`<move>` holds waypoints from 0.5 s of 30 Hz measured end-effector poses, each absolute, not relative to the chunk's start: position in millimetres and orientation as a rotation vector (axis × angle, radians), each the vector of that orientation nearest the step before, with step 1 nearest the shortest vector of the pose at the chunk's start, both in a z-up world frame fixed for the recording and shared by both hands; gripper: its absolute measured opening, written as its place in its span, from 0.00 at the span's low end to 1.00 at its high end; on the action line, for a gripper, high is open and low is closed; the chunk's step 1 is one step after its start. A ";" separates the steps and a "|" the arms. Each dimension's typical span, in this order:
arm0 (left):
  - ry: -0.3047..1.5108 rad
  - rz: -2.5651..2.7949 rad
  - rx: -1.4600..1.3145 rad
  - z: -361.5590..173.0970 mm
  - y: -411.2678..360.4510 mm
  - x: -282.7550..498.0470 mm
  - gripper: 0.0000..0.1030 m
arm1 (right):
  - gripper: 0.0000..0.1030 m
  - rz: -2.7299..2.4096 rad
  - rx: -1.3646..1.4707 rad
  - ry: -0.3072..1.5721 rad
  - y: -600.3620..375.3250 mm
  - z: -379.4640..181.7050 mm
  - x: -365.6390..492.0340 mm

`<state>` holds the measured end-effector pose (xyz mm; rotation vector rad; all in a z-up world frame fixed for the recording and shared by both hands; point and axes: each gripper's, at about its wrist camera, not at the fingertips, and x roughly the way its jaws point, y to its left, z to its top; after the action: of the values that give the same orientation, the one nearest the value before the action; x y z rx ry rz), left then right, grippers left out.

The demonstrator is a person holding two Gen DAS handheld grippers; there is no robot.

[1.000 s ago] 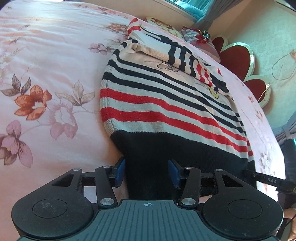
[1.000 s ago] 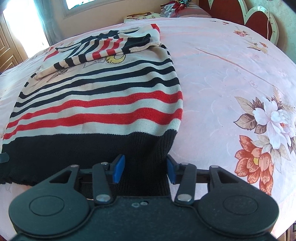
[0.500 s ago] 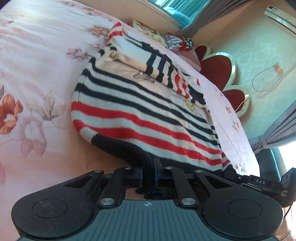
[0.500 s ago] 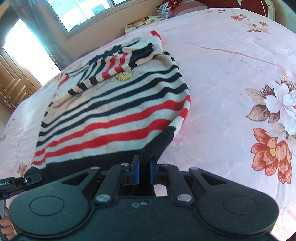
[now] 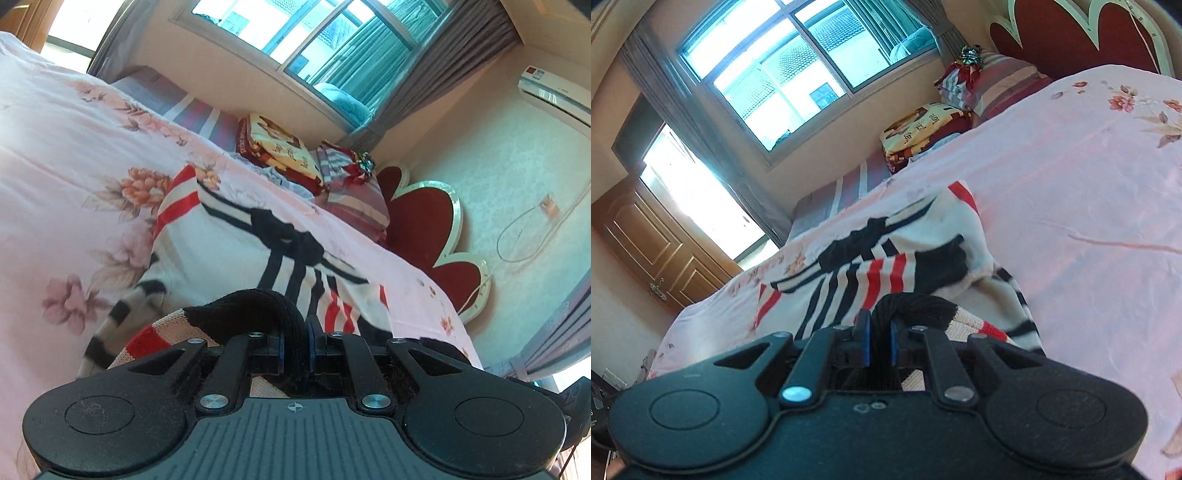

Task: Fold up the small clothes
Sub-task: 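Lift the gripped hem with both tools and fold it over onto the collar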

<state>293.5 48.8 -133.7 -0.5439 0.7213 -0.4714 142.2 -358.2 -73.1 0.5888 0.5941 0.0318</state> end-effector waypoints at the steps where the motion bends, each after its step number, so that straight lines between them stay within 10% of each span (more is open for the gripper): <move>1: 0.712 -0.468 -0.547 -133.3 44.8 307.8 0.11 | 0.10 0.033 0.590 0.583 -361.7 -73.0 159.5; 15: 0.776 -0.318 -0.531 -180.8 -0.2 483.4 0.11 | 0.10 -0.022 0.675 0.664 -414.9 -134.0 347.3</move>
<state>483.4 -0.2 -180.8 -0.5307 0.7764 -0.3181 347.3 -414.9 -134.0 0.6746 0.6642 -0.0223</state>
